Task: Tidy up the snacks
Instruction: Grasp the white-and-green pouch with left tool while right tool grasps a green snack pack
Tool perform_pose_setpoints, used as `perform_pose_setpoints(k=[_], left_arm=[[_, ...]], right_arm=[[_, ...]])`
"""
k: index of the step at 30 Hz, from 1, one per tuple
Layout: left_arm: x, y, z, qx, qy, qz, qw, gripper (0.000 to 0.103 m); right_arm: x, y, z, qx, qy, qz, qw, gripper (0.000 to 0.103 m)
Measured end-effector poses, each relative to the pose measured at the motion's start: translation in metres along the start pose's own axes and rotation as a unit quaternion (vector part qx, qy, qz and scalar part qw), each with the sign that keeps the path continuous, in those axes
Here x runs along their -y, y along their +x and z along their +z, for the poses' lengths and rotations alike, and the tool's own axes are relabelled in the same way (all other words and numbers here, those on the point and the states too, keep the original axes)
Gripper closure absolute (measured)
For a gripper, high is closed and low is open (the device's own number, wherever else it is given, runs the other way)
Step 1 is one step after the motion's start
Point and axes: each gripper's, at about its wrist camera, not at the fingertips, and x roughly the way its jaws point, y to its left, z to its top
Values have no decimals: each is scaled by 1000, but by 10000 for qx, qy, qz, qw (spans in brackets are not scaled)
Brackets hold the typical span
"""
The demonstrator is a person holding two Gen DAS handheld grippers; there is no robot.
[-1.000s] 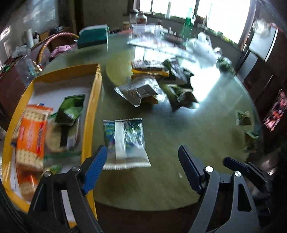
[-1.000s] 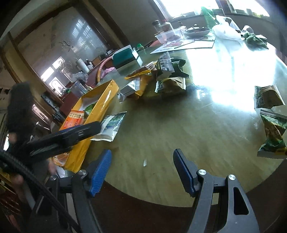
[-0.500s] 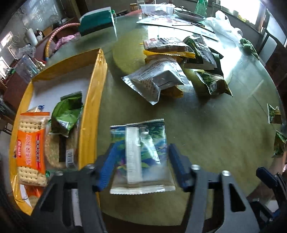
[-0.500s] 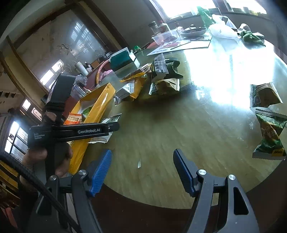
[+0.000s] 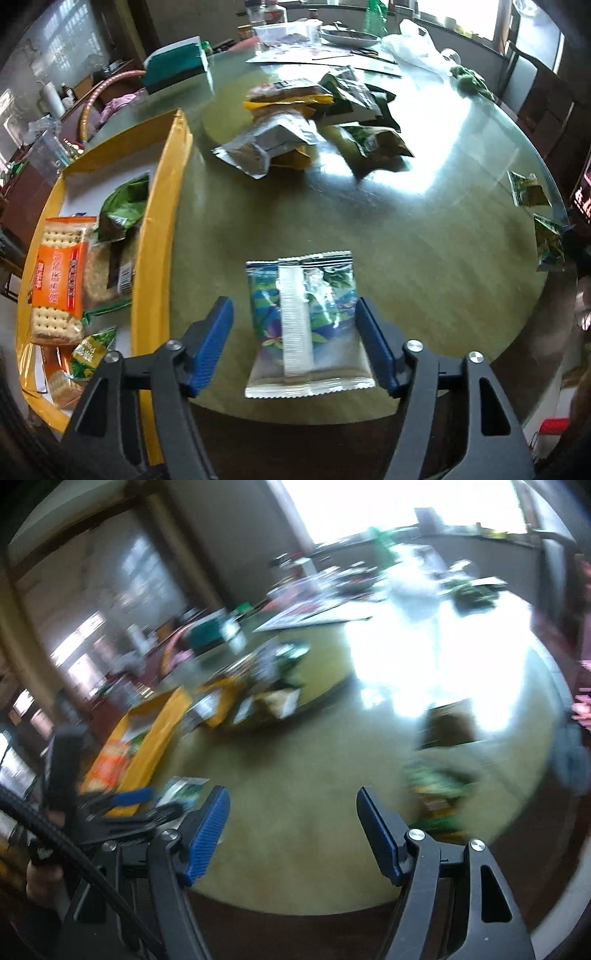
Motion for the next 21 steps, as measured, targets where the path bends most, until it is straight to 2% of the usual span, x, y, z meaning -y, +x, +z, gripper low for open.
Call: perform_pose_setpoints(k=[4,6,11,16,20,21], left_arm=[[-4,3,1,-32,-76,-109,9999,33],[-5,5,1,-66,-65,-168,9998,29],[-6,8,-1,-109,-123,-261,9995,27],[-4,15,-3,-173,-104,-305,9993,27],[-4,15,-4,-85,-139,-295,9994,31],[-4,14,-4,-63,-139,-291,9995,36]], right_arm=[[23,-12,2,248,182,-755,9967,32],[33,-7,-1,156,360,-1038,9938,32],[43,12,-6,-88,657,-1164,9910,35],[37,26,-8,-306,645,-1037,9920,63],[18,32,-12,-404,360,-766,9956,64],[11,34,-14,-440,267,-652,9965,64]])
